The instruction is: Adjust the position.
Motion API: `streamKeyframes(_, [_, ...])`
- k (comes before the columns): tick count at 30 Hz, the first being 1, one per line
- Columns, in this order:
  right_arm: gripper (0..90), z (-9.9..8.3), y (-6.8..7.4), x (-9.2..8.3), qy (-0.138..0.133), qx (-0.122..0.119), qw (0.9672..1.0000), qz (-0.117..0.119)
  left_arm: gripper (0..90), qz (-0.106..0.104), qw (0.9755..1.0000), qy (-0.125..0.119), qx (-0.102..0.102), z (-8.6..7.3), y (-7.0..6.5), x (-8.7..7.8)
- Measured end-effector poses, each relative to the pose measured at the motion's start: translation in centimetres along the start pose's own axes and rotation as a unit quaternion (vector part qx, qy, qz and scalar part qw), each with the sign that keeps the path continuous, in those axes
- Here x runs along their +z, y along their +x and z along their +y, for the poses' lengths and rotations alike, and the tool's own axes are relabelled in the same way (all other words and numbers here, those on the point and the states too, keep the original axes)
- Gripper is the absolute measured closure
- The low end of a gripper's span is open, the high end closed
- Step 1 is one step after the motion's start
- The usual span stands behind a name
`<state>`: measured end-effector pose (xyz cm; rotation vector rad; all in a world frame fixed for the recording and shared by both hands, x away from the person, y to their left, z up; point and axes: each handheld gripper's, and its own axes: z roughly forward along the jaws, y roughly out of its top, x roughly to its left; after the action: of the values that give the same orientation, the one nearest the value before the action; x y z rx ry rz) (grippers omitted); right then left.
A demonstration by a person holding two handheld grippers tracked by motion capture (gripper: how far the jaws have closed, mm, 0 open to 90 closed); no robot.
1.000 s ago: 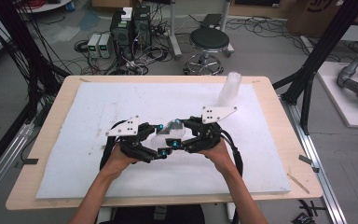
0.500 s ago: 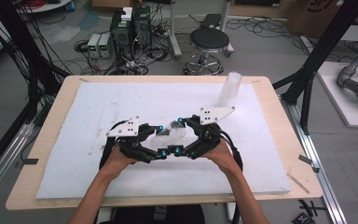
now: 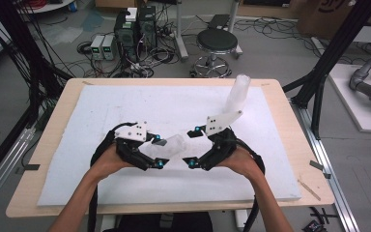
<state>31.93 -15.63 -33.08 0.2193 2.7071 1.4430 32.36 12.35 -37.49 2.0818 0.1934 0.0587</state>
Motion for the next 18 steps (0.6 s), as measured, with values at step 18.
streamKeyframes(18, [14.2, 1.8, -0.2, 2.7, 0.213, -0.053, 0.9755, 0.017, 33.2, -0.033, 0.9770, 0.207, 0.036, 4.0, -0.1, 1.5])
